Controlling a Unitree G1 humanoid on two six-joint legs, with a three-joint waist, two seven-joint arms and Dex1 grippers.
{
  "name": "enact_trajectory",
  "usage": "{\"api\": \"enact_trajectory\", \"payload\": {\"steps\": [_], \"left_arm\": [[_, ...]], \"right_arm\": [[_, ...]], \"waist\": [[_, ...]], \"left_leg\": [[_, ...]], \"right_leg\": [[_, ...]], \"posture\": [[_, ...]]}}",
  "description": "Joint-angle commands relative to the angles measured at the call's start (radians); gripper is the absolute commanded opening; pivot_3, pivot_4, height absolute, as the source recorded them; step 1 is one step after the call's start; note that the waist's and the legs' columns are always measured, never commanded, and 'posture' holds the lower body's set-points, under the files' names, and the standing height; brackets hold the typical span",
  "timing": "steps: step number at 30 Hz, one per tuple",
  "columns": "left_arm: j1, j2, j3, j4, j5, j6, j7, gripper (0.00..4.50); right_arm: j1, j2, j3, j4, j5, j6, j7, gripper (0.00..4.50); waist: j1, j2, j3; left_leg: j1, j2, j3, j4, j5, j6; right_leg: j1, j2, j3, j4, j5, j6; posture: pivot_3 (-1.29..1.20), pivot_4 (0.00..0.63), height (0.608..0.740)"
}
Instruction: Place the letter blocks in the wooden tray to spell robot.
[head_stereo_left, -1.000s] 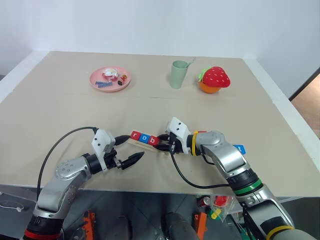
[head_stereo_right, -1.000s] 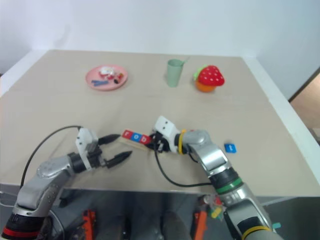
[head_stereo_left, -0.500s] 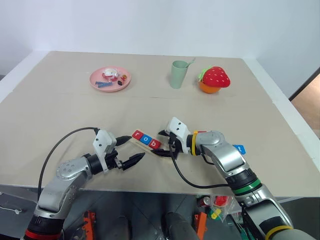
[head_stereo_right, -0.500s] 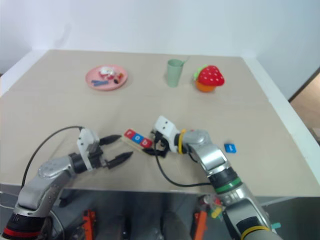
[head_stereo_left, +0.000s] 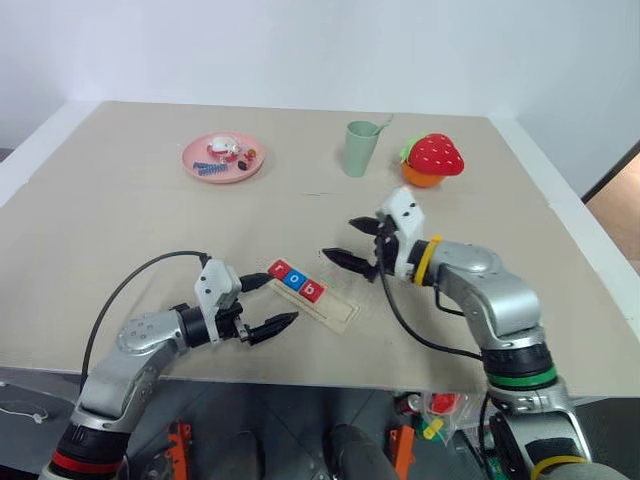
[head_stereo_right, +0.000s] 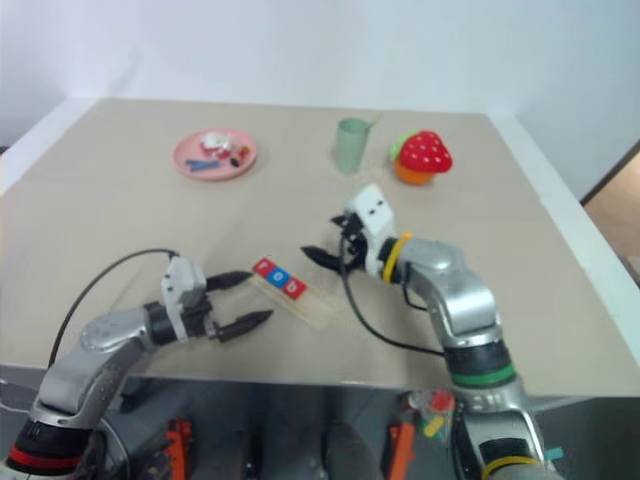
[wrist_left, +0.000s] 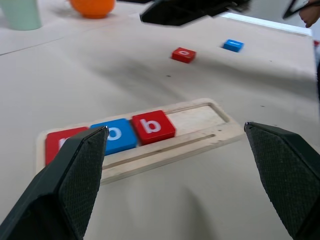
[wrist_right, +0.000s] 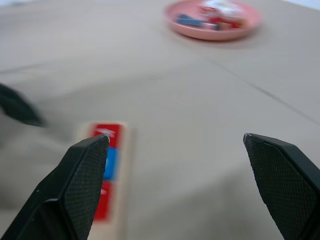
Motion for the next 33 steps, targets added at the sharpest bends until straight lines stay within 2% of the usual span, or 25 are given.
{"api": "enact_trajectory", "payload": {"steps": [1, 3, 7, 12, 17, 28, 29, 30, 31, 33], "left_arm": [[-0.019, 0.024, -0.022, -0.062, -0.017, -0.01, -0.051, 4.5], [-0.021, 0.036, -0.035, -0.071, -0.017, -0.012, -0.075, 4.5], [-0.024, 0.039, -0.041, -0.072, -0.013, -0.014, -0.091, 4.5], [-0.031, 0.036, -0.051, -0.066, -0.005, -0.02, -0.093, 4.5], [-0.032, 0.035, -0.059, -0.067, 0.0, -0.022, -0.093, 4.5], [-0.038, 0.029, -0.069, -0.08, 0.007, -0.01, -0.084, 4.5], [-0.036, 0.03, -0.07, -0.081, 0.007, -0.01, -0.084, 4.5], [-0.035, 0.031, -0.069, -0.081, 0.007, -0.011, -0.084, 4.5], [-0.035, 0.032, -0.069, -0.081, 0.007, -0.01, -0.084, 4.5], [-0.035, 0.033, -0.07, -0.081, 0.007, -0.009, -0.083, 4.5]], "right_arm": [[0.046, -0.085, -0.075, 0.027, -0.03, -0.051, -0.023, 4.45], [0.085, -0.127, -0.096, 0.061, -0.056, -0.067, -0.042, 4.45], [0.141, -0.139, -0.109, 0.055, -0.061, -0.062, -0.082, 4.45], [0.203, -0.037, -0.14, -0.045, -0.058, 0.011, -0.244, 4.45], [0.231, 0.039, -0.13, -0.101, -0.069, 0.041, -0.347, 4.45], [0.258, 0.159, -0.124, -0.034, -0.137, 0.01, -0.528, 4.45], [0.258, 0.173, -0.122, -0.037, -0.138, 0.013, -0.538, 3.95], [0.257, 0.185, -0.119, -0.04, -0.14, 0.019, -0.551, 3.91], [0.258, 0.202, -0.116, -0.043, -0.147, 0.03, -0.573, 3.66], [0.26, 0.235, -0.106, -0.05, -0.158, 0.038, -0.607, 2.94]], "waist": [[0.0, 0.0, 0.0], [0.0, 0.0, 0.0], [-0.004, 0.0, 0.0], [-0.008, 0.0, 0.0], [-0.007, 0.001, 0.0], [-0.008, 0.001, 0.001], [-0.008, 0.001, 0.001], [-0.008, 0.001, 0.001], [-0.008, 0.001, 0.0], [-0.008, 0.001, 0.0]], "left_leg": [[0.0, 0.0, 0.0, 0.0, 0.0, 0.0], [0.0, 0.0, 0.001, 0.0, 0.0, 0.0], [0.001, 0.0, 0.001, -0.001, 0.0, 0.0], [0.002, 0.002, 0.001, -0.002, 0.0, 0.0], [0.001, 0.0, 0.002, -0.002, 0.0, 0.0], [0.001, 0.0, 0.002, -0.002, 0.0, 0.0], [0.001, 0.001, 0.002, -0.002, 0.0, 0.0], [0.001, 0.001, 0.002, -0.002, 0.0, 0.0], [0.001, 0.001, 0.002, -0.002, 0.0, 0.0], [0.001, 0.001, 0.002, -0.002, 0.0, 0.0]], "right_leg": [[0.0, 0.0, 0.0, 0.0, 0.0, 0.0], [0.0, 0.0, 0.001, 0.0, 0.0, 0.0], [0.0, 0.001, 0.001, 0.0, 0.0, 0.0], [-0.001, 0.002, 0.002, 0.001, 0.0, -0.001], [0.0, 0.001, 0.003, 0.001, 0.0, 0.0], [-0.001, 0.001, 0.003, 0.0, 0.0, 0.0], [-0.001, 0.001, 0.003, 0.0, 0.0, 0.0], [-0.001, 0.001, 0.003, 0.0, 0.0, 0.0], [-0.001, 0.001, 0.003, 0.0, 0.0, 0.0], [-0.001, 0.001, 0.003, 0.0, 0.0, 0.0]], "posture": [[0.0, 0.15, 0.74], [0.0, 0.15, 0.74], [0.0, 0.15, 0.74], [0.0, 0.15, 0.74], [0.0, 0.15, 0.74], [0.0, 0.15, 0.74], [0.0, 0.15, 0.74], [0.0, 0.15, 0.74], [0.0, 0.15, 0.74], [0.0, 0.15, 0.74]]}}
